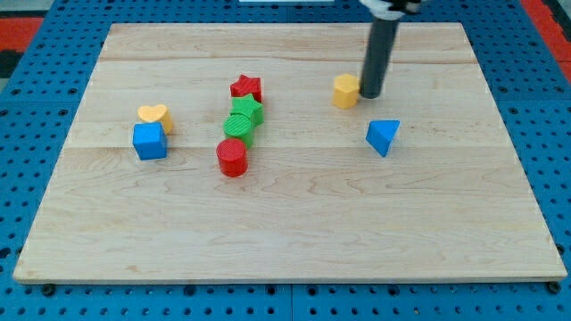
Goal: Push the yellow hexagon to the red star
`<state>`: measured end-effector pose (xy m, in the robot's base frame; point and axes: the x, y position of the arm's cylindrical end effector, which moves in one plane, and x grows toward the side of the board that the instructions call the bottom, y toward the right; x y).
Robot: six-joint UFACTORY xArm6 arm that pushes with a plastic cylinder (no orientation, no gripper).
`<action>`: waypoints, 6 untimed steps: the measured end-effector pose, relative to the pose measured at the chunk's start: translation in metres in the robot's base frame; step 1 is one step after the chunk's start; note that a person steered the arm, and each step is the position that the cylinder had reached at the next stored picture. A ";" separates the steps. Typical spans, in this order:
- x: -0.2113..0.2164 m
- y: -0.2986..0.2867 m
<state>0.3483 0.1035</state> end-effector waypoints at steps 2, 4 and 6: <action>0.001 -0.046; -0.002 -0.110; -0.024 -0.106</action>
